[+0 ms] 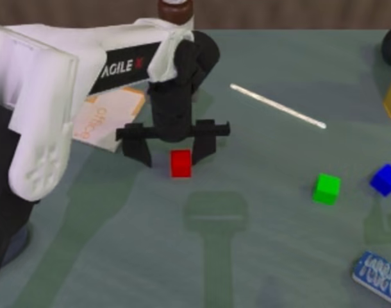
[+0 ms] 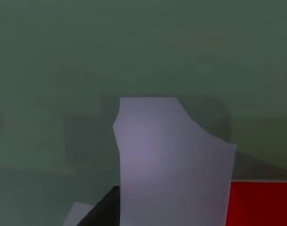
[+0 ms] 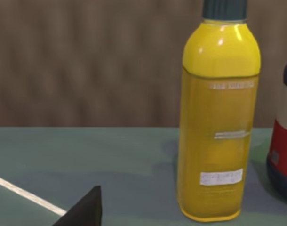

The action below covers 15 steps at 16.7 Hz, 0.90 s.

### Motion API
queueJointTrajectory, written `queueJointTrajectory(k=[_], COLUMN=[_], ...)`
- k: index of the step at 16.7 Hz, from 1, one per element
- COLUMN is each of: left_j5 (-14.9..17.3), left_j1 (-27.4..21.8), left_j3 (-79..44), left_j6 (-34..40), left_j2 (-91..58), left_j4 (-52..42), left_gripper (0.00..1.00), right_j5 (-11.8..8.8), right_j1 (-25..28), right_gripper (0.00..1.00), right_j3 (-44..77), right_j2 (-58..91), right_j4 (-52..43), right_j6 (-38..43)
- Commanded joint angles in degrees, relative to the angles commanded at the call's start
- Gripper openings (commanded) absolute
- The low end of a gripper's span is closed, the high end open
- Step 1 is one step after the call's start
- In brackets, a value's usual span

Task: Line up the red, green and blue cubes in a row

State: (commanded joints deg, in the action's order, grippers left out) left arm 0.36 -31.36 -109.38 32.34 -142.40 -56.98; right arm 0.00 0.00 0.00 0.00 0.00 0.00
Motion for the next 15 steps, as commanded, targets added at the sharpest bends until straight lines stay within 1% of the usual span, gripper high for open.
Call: queueJointTrajectory(k=[5,6,13,14,15], left_j5=[0.0,0.0,0.0,-0.97,-0.98], left_j1=[0.0,0.0,0.0,0.22,0.22], left_j3=[0.0,0.0,0.0,-0.22,-0.42], left_j6=[0.0,0.0,0.0,-0.85,-0.85], left_j2=[0.0,0.0,0.0,2.41,2.42], left_j4=[0.0,0.0,0.0,-1.09,-1.29], left_gripper=[0.02,0.0,0.0,0.0,0.0], right_j5=[0.0,0.0,0.0,0.0,0.0], right_j1=[0.0,0.0,0.0,0.0,0.0], right_gripper=[1.0,1.0,1.0,1.0,1.0], right_j3=[0.0,0.0,0.0,0.0,0.0], right_j2=[0.0,0.0,0.0,0.0,0.0], right_j4=[0.0,0.0,0.0,0.0,0.0], right_j6=[0.0,0.0,0.0,0.0,0.0])
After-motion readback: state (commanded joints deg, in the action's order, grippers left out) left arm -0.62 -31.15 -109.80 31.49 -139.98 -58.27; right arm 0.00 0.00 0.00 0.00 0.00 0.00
